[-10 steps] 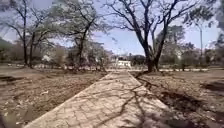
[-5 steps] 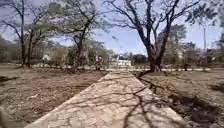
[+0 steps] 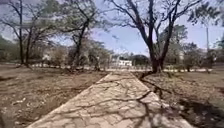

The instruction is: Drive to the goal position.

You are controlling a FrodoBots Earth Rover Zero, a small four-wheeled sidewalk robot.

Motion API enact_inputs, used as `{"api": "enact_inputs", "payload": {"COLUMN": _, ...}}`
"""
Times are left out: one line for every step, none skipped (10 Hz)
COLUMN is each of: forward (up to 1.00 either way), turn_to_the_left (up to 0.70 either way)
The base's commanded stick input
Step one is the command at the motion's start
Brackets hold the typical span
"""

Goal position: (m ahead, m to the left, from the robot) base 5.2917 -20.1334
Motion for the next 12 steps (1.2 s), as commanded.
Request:
{"api": "enact_inputs", "payload": {"forward": 0.27, "turn_to_the_left": 0.0}}
{"api": "enact_inputs", "payload": {"forward": 0.0, "turn_to_the_left": 0.0}}
{"api": "enact_inputs", "payload": {"forward": 0.0, "turn_to_the_left": 0.0}}
{"api": "enact_inputs", "payload": {"forward": 0.0, "turn_to_the_left": 0.0}}
{"api": "enact_inputs", "payload": {"forward": 0.0, "turn_to_the_left": 0.0}}
{"api": "enact_inputs", "payload": {"forward": 0.0, "turn_to_the_left": 0.0}}
{"api": "enact_inputs", "payload": {"forward": 0.0, "turn_to_the_left": 0.0}}
{"api": "enact_inputs", "payload": {"forward": 0.0, "turn_to_the_left": 0.0}}
{"api": "enact_inputs", "payload": {"forward": 0.0, "turn_to_the_left": 0.0}}
{"api": "enact_inputs", "payload": {"forward": 0.0, "turn_to_the_left": 0.0}}
{"api": "enact_inputs", "payload": {"forward": 0.24, "turn_to_the_left": 0.0}}
{"api": "enact_inputs", "payload": {"forward": 0.58, "turn_to_the_left": 0.0}}
